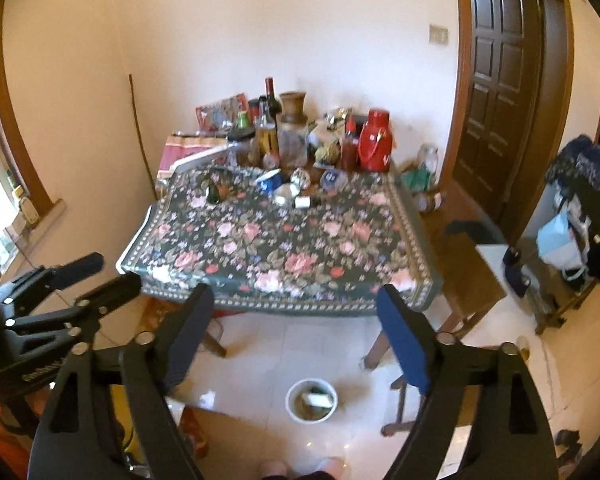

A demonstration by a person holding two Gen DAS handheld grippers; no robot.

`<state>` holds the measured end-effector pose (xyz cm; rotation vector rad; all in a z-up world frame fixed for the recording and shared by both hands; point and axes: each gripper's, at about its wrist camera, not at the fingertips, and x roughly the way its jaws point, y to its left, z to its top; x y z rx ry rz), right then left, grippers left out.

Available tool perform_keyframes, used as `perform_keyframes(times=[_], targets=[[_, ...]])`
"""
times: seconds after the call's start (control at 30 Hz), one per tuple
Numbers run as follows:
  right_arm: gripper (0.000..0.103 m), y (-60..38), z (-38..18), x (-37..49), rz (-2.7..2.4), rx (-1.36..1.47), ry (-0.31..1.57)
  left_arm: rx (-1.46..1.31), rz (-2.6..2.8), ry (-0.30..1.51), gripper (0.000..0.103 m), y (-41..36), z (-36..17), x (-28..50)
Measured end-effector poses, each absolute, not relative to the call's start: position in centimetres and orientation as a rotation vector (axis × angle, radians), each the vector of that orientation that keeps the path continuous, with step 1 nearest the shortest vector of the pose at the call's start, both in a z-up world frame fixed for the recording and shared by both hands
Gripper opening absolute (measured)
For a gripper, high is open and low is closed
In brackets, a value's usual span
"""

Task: Collect trash
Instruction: 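Raise both open tools back up toward the table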

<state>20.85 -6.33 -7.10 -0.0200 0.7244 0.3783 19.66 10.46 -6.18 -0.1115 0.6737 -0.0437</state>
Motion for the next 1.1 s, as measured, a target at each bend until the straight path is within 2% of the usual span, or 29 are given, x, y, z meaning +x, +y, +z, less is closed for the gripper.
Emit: perform_keyframes(times=[0.13, 0.43, 0.83, 1.1], targets=[[0.088, -6.2, -6.9, 21.7, 0.387, -0.032, 0.724, -0.093, -0.032, 0.665, 0.070, 10.6, -5.7, 20.7], [0.088, -7.5, -6.8, 25.2, 0.361, -0.039, 0.713, -0.100, 0.019, 0.671, 0.070, 10.5, -6.2, 25.7], [0.088, -10.3, -6.4, 36.7, 0.439, -0.039, 0.710, -0.182, 0.187, 0.651, 0.070, 10.5, -5.3, 37.8], [0.088, -9.4, -7.6, 43.5, 0.558, -0.082, 0.754, -0.269, 0.308, 0.693, 0.070, 12.2, -6.8, 42.2]])
